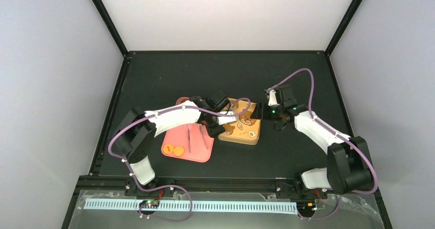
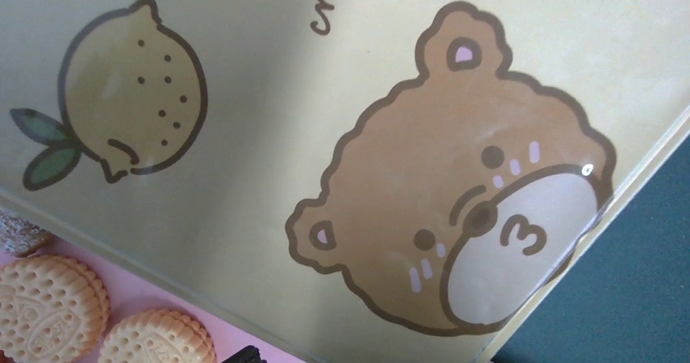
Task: Pack the cookies
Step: Press the box lid onto the packing box.
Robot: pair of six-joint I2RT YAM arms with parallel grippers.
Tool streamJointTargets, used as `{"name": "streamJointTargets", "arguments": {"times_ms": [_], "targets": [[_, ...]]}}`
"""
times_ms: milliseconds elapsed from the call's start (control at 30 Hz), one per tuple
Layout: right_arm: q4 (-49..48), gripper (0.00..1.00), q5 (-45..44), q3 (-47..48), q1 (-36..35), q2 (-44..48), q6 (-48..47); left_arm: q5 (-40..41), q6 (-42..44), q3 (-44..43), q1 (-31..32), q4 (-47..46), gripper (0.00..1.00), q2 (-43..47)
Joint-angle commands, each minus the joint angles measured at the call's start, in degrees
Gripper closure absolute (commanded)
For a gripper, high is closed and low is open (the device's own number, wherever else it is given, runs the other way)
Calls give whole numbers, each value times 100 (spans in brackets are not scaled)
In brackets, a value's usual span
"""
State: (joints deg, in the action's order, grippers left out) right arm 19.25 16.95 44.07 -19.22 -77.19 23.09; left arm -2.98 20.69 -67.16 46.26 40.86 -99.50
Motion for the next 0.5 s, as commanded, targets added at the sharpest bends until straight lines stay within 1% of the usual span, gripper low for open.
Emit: {"name": "streamJointTargets", "arguments": {"times_ms": [0, 233, 467], "targets": [[-278, 27, 370, -57, 210, -96, 88, 36, -92, -261, 71, -49, 44, -13], [-491, 27, 629, -23, 477, -389, 159, -63, 33, -231, 118, 106, 44, 188], [-1738, 27, 1917, -544, 993, -773, 902, -122, 76, -303, 215, 65, 45, 87]]}}
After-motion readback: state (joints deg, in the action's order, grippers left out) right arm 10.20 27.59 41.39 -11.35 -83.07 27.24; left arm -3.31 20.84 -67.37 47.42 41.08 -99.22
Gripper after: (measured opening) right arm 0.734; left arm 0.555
